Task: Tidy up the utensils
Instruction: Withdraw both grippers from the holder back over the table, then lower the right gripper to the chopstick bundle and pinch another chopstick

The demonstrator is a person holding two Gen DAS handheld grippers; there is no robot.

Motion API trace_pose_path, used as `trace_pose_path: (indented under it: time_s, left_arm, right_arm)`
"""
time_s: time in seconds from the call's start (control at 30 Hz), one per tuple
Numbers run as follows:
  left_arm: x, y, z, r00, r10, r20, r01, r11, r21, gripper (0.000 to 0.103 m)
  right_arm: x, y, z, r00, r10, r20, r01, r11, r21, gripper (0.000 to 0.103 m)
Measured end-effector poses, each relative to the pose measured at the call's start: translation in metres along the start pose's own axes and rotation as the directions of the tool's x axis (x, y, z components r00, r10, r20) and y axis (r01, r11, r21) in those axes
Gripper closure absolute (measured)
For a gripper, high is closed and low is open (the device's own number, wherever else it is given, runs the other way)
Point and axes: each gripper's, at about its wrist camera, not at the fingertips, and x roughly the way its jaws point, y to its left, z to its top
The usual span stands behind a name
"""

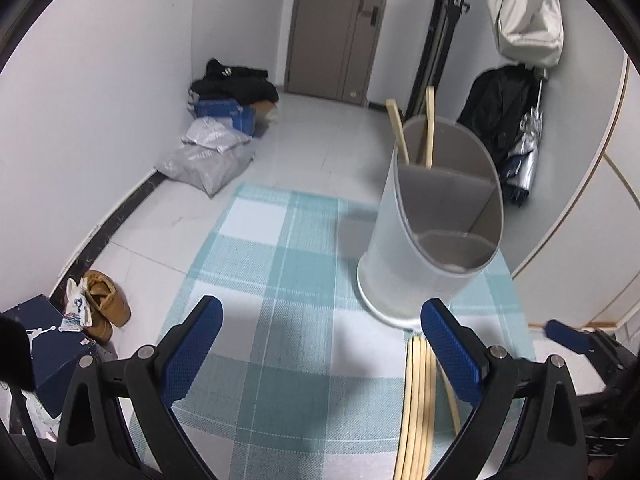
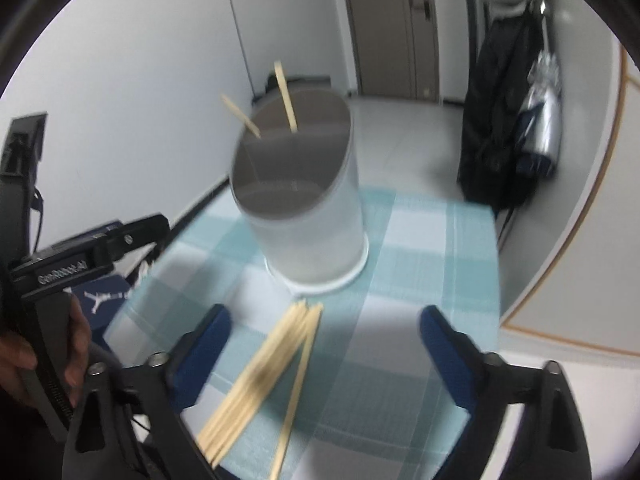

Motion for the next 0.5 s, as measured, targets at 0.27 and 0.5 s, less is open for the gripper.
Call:
trace_pose_path:
  time_s: [0.27, 0.5]
  left_arm:
    - [0.015, 0.009, -0.003, 0.994, -0.022, -0.104, 0.022, 1.0, 0.0, 0.005]
    - [0.024, 0.02, -0.001, 0.988, -0.001, -0.154, -0.001, 1.0, -0.014, 0.005]
  right_arm:
    - [0.053, 0.0, -0.007, 0.987, -0.002, -0.163, 0.003, 1.0, 0.006, 0.041]
    - [0.084, -0.006, -0.007, 0.97, 0.02, -0.242, -0.002, 0.997, 0.075, 0.067]
